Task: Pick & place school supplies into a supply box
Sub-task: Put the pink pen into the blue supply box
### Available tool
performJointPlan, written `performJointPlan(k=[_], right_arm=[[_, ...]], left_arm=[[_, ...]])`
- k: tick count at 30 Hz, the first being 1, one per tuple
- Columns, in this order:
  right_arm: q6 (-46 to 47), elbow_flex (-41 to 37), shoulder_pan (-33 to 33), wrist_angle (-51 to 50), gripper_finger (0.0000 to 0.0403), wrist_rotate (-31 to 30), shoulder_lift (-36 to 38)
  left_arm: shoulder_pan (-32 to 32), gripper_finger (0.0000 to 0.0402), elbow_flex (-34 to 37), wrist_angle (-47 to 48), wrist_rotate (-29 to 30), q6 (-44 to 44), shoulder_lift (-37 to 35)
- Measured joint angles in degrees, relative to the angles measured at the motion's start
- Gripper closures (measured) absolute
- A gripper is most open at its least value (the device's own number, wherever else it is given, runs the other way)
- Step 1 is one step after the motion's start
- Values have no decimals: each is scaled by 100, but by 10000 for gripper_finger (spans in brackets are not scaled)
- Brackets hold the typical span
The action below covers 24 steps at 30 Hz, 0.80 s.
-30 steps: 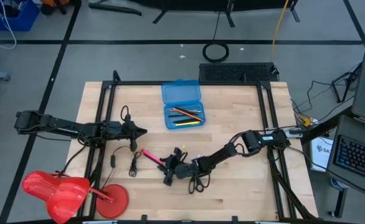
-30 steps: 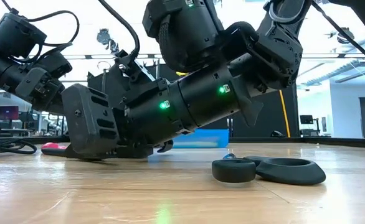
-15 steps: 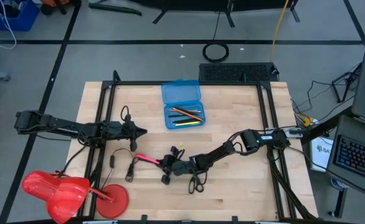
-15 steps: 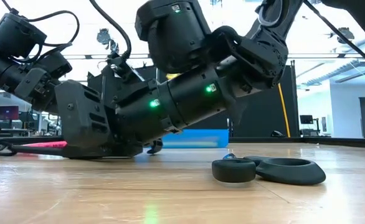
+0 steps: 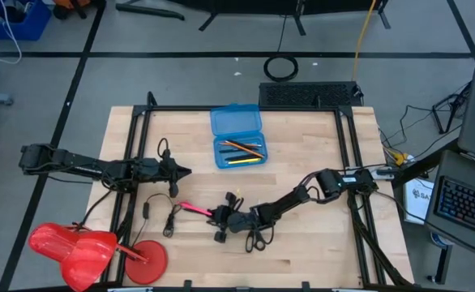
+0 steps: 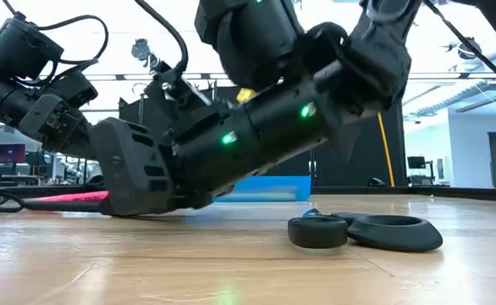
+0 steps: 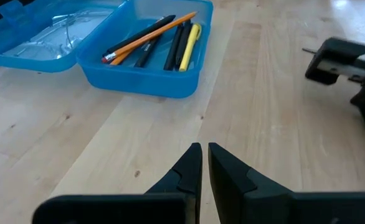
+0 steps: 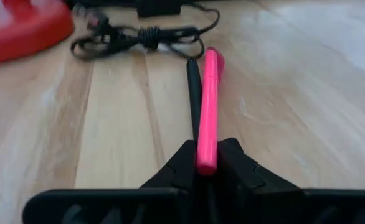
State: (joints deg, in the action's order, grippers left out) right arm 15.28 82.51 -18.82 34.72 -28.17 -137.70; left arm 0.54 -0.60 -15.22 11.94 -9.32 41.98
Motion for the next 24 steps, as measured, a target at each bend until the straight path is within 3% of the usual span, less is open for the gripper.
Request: performJointPlan(k=[24], right_arm=[[-873,7,-77,-552,372,-511,698]], left_arm=[[2,371,0,17,0,-7,2]])
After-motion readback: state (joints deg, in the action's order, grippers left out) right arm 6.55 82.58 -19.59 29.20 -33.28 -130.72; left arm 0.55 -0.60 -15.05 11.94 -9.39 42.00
